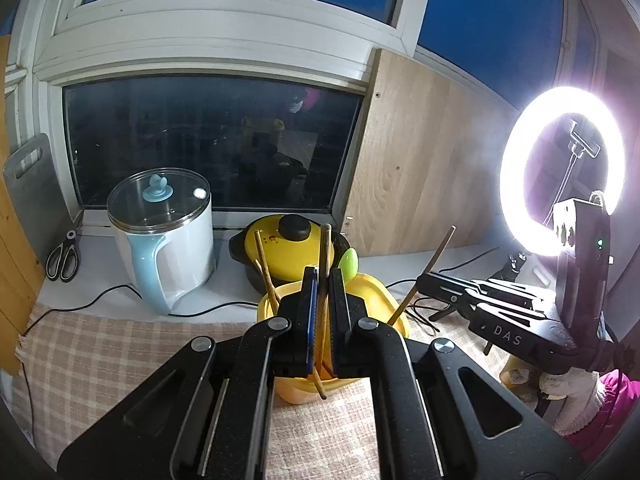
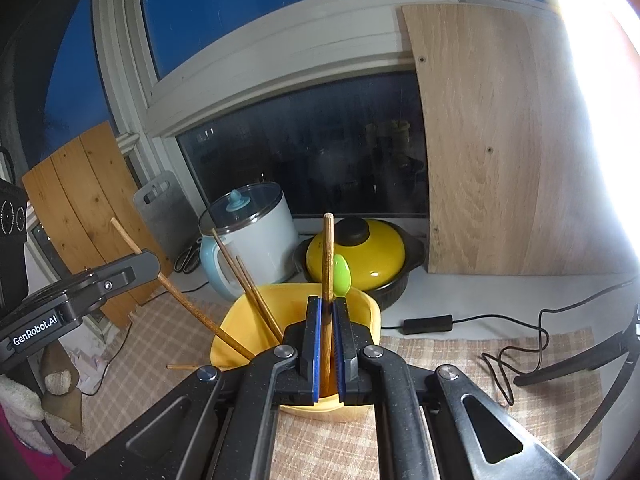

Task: Organize utensils
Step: 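Lower the chopsticks into the bin and open both tools, then move both tools back down to the remaining forks and chopsticks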

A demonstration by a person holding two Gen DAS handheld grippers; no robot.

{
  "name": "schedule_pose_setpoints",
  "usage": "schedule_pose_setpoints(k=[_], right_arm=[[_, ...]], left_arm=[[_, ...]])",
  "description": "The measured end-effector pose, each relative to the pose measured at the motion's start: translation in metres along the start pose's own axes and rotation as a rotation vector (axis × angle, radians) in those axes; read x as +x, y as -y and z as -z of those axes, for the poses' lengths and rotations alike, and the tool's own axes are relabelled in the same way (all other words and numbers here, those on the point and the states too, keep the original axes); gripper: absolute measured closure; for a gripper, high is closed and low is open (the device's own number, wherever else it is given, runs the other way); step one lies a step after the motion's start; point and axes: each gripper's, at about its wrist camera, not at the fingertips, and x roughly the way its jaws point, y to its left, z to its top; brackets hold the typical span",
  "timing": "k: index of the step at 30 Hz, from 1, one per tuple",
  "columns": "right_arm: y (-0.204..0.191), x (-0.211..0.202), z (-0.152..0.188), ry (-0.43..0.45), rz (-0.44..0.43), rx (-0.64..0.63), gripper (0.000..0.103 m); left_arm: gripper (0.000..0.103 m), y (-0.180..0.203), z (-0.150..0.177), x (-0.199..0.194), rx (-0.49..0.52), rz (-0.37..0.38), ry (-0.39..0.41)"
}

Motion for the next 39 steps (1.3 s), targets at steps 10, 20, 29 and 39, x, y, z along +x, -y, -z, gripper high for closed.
schedule_pose_setpoints(k=[10, 20, 29, 39], right_arm=[[0.003, -0.003, 0.003, 0.007, 0.004, 0.001, 0.078], [0.005, -0.019, 0.01, 0.03, 0.003, 0.022, 0.059], [0.011, -0.036, 0.019, 0.05, 0.005, 0.047, 0.046], [0.012, -0.061, 0.035, 0.087, 0.044, 0.013, 0.011]], left_arm=[[0.1, -0.001, 0.003, -0.001, 0.004, -0.02, -0.007], [0.085, 0.0, 0.007, -0.015, 0.001, -0.03, 0.008], [0.077, 0.01, 0.012, -0.034, 0.013, -0.036, 0.027], [0.077, 0.024, 0.021, -0.055, 0.035, -0.031, 0.032]])
